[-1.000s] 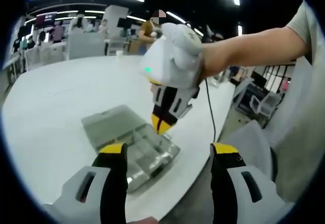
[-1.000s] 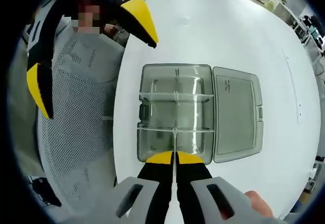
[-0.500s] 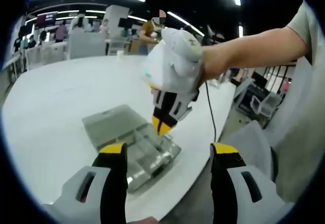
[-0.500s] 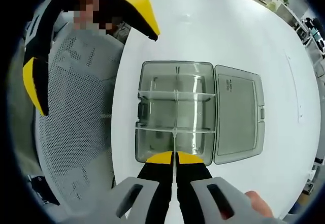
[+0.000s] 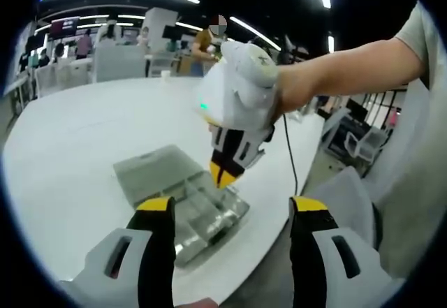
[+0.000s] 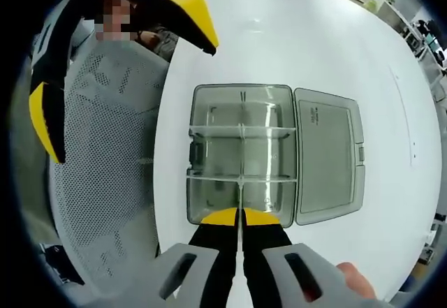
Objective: Insert the divider into the dual guide fixture by aligning both edges with the guide slots and pushing it downward to the bottom, including one-sided entry, uneven engagement, binding, and posture correction.
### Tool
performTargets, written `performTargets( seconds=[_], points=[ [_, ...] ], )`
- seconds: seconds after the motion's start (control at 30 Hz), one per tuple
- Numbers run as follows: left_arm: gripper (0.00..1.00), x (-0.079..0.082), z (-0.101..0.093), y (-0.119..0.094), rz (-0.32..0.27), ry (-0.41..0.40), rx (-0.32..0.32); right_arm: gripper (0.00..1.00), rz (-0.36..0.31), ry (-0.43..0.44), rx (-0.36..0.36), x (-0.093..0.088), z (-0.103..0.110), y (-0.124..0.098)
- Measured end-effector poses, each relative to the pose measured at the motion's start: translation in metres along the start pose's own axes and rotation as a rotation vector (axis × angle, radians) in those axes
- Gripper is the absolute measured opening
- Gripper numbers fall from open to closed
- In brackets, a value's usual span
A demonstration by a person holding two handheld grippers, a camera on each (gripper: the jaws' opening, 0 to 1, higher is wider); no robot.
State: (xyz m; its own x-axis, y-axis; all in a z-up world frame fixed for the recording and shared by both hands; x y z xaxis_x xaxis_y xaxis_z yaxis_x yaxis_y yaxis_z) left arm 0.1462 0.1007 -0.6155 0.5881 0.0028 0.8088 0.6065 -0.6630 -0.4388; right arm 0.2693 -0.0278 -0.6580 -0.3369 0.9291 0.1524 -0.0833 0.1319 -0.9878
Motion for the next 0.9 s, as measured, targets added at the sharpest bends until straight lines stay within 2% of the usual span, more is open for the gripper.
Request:
performTargets(
  seconds=[0.9],
  points=[
    [0.64,-0.0019,0.0019,0.0000,0.005,0.000,0.005,0.00,-0.009,0.027,0.002,-0.0028,-0.0004,0.0073]
  ],
)
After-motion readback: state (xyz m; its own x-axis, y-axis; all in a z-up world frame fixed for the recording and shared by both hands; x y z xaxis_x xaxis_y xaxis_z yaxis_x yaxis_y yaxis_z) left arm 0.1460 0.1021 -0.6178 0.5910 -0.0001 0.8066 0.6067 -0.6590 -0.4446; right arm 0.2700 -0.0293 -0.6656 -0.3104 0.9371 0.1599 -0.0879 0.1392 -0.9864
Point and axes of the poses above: the point that each gripper's makers call its tool centre point, and the gripper's own axes: y roughly forward along the fingers, z roughly to its left, x roughly out of its top, the point moved 10 cm from there along -y, roughly backward along the fingers, and after that the axes turned 8 degrees about -y, right-handed, at the moved point
